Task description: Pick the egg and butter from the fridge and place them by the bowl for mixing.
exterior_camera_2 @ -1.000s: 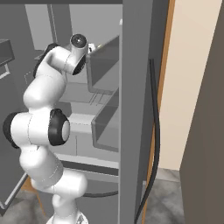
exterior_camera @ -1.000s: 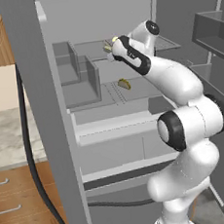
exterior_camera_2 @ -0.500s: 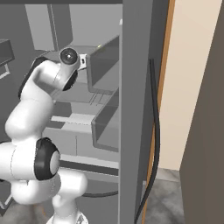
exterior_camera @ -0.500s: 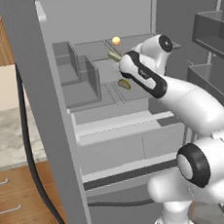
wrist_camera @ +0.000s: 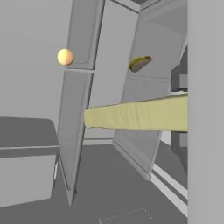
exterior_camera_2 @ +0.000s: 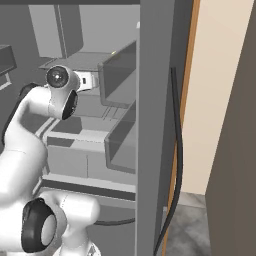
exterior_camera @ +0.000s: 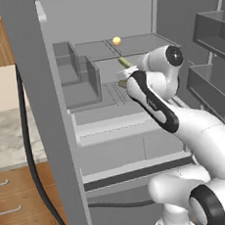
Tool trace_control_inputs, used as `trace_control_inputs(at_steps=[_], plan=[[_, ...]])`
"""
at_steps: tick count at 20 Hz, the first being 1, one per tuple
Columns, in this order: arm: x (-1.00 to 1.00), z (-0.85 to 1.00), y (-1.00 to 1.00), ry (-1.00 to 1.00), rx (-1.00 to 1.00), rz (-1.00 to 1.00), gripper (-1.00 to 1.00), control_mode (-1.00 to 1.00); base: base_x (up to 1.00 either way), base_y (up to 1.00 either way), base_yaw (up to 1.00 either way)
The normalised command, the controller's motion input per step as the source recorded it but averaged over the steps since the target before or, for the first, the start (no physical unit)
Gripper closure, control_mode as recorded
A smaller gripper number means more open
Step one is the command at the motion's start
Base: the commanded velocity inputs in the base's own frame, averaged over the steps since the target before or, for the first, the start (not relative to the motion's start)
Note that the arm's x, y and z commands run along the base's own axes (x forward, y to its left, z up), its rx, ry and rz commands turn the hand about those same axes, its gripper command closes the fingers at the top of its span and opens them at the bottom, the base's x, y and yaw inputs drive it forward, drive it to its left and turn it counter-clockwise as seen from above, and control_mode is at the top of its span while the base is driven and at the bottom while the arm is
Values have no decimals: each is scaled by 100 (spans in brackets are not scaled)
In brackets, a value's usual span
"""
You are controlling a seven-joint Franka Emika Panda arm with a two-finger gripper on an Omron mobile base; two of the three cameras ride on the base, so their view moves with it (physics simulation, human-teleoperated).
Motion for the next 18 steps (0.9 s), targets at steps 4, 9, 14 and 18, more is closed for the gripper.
trace_control_inputs(at_steps=[4,9,14,18], plan=[[-70,2,-1,1,2,-17,100,-100,0,0,0],[-73,1,-3,0,4,-11,100,-100,0,0,0],[-67,0,0,1,3,-6,100,-100,0,0,0],[-23,0,0,5,0,-2,100,-100,0,0,0]])
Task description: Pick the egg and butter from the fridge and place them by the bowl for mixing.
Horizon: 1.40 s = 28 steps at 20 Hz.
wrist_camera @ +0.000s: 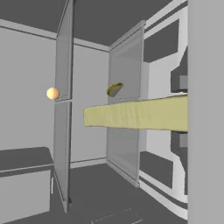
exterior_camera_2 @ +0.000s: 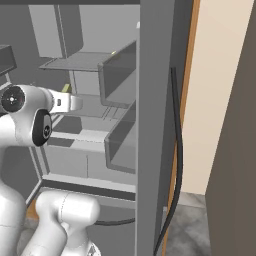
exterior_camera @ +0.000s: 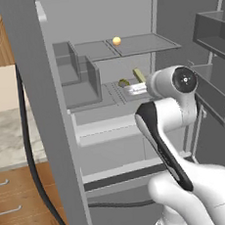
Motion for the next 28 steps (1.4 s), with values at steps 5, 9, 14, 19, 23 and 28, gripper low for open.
trace_control_inputs(at_steps=[5,9,14,19,23,28], plan=[[0,0,0,0,0,0,100,-100,0,0,0],[0,0,0,0,0,0,100,-100,0,0,0],[0,0,0,0,0,0,100,100,-17,0,0],[0,0,0,0,0,0,100,100,-62,0,0],[0,0,0,0,0,0,100,100,-77,0,0],[0,0,0,0,0,0,100,100,-81,0,0]])
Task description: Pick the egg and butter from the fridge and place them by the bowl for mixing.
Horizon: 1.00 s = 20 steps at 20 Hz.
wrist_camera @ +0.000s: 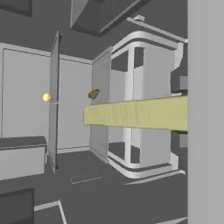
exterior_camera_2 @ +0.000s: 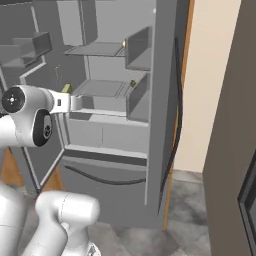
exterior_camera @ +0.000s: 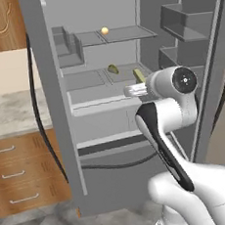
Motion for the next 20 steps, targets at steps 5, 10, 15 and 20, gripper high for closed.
trace_control_inputs(at_steps=[5,10,15,20], plan=[[0,0,0,0,0,0,100,100,-76,0,-1],[0,0,0,0,0,0,100,100,-68,0,4],[0,0,0,0,0,0,100,100,-49,0,55],[0,0,0,0,0,0,100,100,-37,0,84]])
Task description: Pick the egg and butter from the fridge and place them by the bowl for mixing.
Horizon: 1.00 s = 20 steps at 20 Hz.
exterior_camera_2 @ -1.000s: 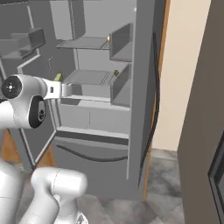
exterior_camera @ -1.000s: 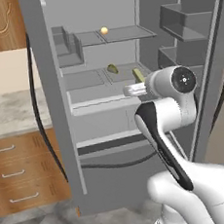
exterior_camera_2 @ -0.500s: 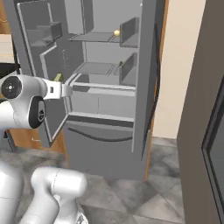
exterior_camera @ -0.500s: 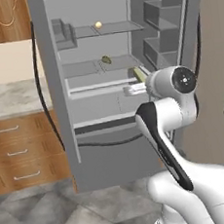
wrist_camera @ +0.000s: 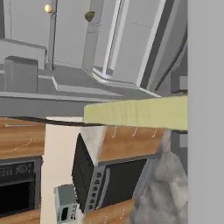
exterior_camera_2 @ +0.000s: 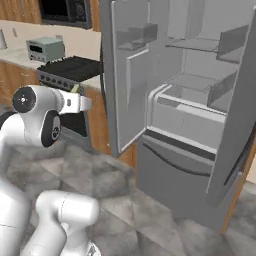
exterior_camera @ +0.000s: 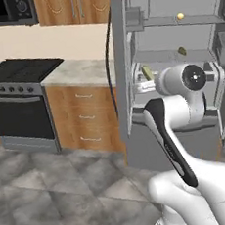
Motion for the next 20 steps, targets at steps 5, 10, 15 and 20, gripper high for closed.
trace_control_inputs(at_steps=[5,10,15,20], plan=[[0,0,0,0,0,0,100,100,-25,0,91],[0,0,0,0,0,0,100,100,-6,0,88],[0,0,0,0,0,0,100,100,31,0,59],[0,0,0,0,0,0,100,100,72,2,20]])
